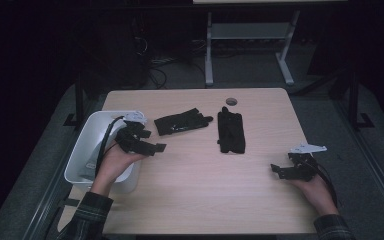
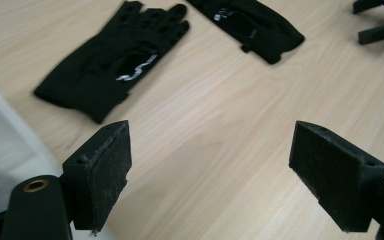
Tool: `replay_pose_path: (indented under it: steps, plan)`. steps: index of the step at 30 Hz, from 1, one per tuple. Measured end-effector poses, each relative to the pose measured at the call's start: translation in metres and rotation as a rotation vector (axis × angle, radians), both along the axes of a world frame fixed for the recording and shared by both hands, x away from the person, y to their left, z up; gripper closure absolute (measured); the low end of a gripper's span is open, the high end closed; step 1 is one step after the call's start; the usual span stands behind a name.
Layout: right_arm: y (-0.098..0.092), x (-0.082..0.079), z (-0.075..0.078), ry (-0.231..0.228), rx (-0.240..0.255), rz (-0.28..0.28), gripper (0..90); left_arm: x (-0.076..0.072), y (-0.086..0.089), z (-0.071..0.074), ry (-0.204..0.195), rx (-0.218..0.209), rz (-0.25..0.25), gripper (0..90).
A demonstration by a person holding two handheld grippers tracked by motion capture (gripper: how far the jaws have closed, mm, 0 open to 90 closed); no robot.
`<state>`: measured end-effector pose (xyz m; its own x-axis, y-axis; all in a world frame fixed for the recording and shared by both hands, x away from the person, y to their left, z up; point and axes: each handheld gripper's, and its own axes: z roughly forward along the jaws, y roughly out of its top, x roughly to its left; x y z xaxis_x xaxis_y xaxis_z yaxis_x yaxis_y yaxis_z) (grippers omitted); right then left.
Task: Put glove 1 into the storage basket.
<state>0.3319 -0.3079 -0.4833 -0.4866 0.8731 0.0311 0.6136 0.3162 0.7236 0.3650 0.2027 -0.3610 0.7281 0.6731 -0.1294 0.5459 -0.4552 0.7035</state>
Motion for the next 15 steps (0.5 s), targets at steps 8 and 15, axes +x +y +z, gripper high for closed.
replay_pose_path:
  steps: [8, 15]
  plan:
    - [0.001, 0.000, 0.000, 0.004, -0.002, -0.006, 13.0, -0.011, -0.032, -0.019, -0.003, 0.016, -0.059, 16.5]
    - [0.001, 0.000, 0.000, 0.005, -0.003, -0.011, 12.5, -0.025, -0.059, -0.041, -0.011, 0.100, -0.125, 16.5]
